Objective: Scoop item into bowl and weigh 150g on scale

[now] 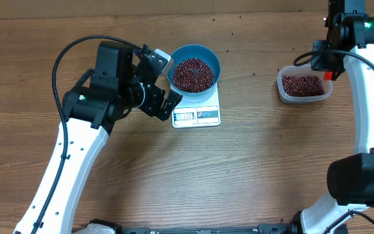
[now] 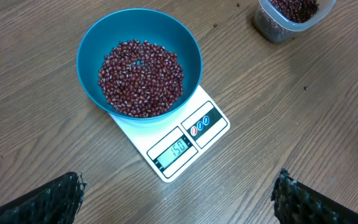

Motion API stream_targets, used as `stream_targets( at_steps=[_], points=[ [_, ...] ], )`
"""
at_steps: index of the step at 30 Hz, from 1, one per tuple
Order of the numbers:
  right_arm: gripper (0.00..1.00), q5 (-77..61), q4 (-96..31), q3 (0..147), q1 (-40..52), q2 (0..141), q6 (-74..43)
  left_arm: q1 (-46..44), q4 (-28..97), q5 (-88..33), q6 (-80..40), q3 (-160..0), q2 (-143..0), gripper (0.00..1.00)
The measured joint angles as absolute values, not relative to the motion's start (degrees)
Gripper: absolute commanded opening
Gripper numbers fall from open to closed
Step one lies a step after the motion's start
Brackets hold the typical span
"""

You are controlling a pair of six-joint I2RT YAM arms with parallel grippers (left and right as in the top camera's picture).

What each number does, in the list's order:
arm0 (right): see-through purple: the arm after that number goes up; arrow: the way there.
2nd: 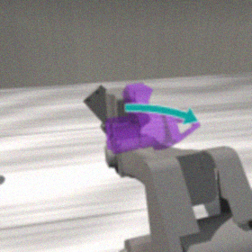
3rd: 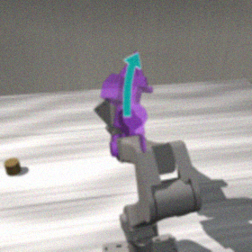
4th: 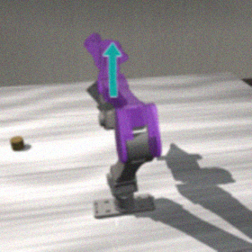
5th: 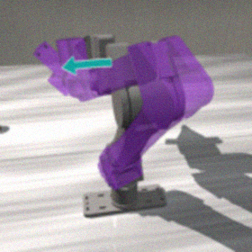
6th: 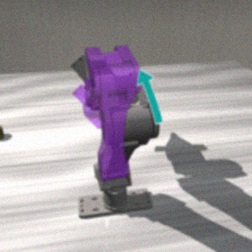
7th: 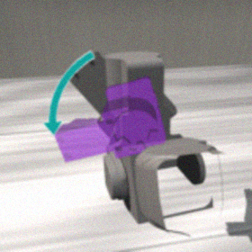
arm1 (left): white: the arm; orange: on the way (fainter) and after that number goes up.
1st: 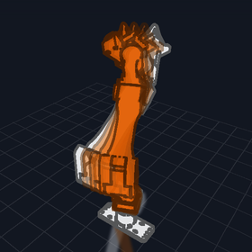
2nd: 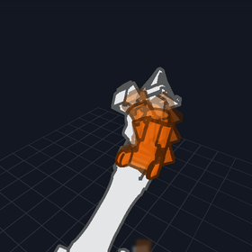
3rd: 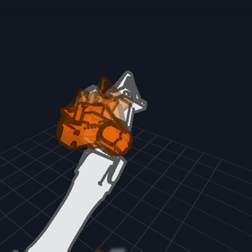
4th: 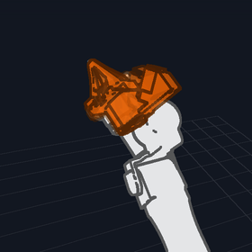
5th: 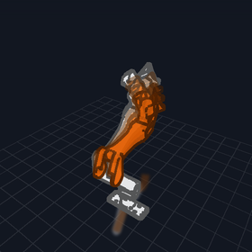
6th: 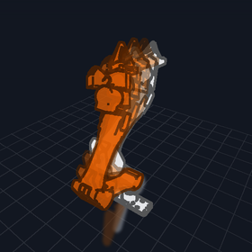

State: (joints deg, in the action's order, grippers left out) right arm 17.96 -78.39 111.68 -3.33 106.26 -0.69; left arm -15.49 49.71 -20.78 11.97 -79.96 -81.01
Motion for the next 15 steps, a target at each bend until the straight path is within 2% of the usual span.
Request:
stream_targets(
  at_steps=[7, 15],
  points=[
    [0.04, 7.62, -72.99, 107.63, -5.43, 106.24, -1.28, -15.49, 49.74, -20.75, 11.97, -79.96, -81.01, 1.00],
    [0.04, -4.80, -66.00, 97.34, -13.69, 106.24, -5.10, -15.49, 49.71, -20.78, 11.97, -79.96, -81.01, 1.00]
  ],
)
